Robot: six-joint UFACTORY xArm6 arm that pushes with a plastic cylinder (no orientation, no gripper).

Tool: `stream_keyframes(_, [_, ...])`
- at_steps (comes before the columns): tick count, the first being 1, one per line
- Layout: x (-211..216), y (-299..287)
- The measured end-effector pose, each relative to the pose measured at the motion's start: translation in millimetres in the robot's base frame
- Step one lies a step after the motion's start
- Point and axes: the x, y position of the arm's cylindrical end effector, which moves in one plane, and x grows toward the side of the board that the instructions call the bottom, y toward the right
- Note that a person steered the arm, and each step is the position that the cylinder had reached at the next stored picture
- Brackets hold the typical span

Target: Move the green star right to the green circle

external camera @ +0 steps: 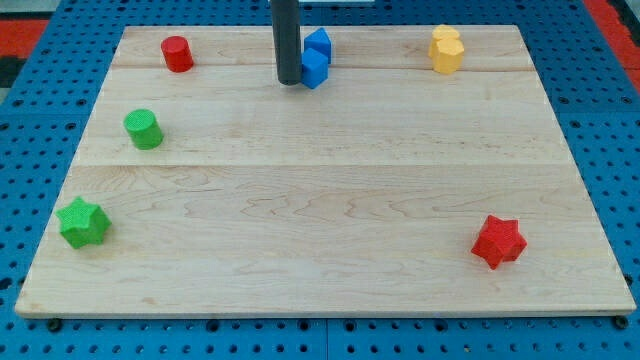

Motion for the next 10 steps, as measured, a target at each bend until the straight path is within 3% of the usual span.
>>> stream_keyframes(2, [-19, 35])
stream_keyframes(3, [60, -31])
stream_keyframes(5, [260, -145])
stream_keyframes(6, [295, -199])
stream_keyframes(10, [156, -209])
